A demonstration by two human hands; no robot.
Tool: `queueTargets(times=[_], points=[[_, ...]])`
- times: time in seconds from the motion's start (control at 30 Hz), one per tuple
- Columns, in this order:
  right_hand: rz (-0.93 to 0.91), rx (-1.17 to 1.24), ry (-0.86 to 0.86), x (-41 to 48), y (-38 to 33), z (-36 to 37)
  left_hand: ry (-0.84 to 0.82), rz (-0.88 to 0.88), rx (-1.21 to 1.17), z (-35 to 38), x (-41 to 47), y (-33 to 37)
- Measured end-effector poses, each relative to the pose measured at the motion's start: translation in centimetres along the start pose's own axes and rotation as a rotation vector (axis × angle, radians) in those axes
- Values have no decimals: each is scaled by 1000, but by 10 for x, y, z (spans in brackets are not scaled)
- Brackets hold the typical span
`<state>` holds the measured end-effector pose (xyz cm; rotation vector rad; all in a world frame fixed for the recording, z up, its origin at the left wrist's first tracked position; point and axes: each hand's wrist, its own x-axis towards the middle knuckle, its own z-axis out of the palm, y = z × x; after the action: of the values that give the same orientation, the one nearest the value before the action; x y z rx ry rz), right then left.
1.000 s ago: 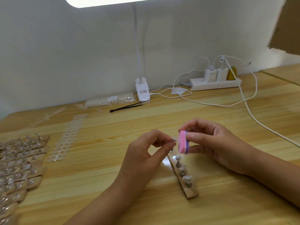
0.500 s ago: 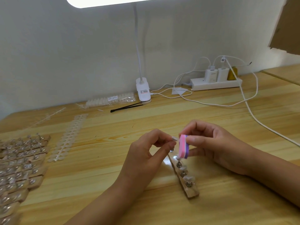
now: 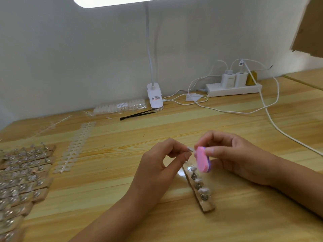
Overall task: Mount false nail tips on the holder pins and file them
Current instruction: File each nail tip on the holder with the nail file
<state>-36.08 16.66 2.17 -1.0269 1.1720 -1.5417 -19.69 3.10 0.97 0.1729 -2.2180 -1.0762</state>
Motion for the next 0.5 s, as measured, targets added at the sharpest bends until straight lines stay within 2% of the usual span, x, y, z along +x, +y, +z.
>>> queueTargets(times=[0.03,0.17,0.3,0.43,0.5], points=[[-7,-19,-2,1,1,2,-2,3,4,0,0,0],[-66,46,196,2,-3,-3,-11,-4,-1,0,0,0],[-11,-8,37,0,0,3,1,-3,11,0,0,-1],[-73,35,210,3,-2,-1,-15,8,17,0,-1,0],[-49,22,156,2,-3,-4,-16,10,26,1,-1,0]])
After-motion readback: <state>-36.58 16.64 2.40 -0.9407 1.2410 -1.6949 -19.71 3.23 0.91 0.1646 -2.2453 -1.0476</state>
